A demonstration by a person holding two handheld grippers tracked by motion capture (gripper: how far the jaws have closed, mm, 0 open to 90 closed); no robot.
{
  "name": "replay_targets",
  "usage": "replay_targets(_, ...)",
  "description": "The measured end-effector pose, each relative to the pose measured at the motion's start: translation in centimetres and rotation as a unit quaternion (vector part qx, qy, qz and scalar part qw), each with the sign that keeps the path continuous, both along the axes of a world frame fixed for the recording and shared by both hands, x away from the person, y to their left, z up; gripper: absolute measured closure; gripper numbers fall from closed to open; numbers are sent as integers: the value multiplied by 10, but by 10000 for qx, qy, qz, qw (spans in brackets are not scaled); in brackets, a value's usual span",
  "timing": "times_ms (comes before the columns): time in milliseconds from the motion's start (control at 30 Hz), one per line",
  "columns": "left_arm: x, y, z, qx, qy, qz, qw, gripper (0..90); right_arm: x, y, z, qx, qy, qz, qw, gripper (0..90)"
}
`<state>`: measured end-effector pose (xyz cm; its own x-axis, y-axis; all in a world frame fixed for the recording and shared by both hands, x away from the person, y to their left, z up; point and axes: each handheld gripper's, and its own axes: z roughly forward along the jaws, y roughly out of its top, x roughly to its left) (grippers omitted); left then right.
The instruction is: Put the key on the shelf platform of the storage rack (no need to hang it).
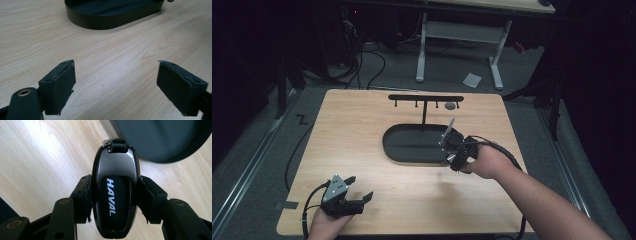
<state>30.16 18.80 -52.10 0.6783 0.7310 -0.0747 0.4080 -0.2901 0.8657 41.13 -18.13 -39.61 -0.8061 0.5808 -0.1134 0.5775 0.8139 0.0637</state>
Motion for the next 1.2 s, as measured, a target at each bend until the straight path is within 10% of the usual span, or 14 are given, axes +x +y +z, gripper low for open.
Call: replay_targets(1200,-1,2,0,-61,22,-14,10000,161,81,56,-21,36,-250,-118,9996,489)
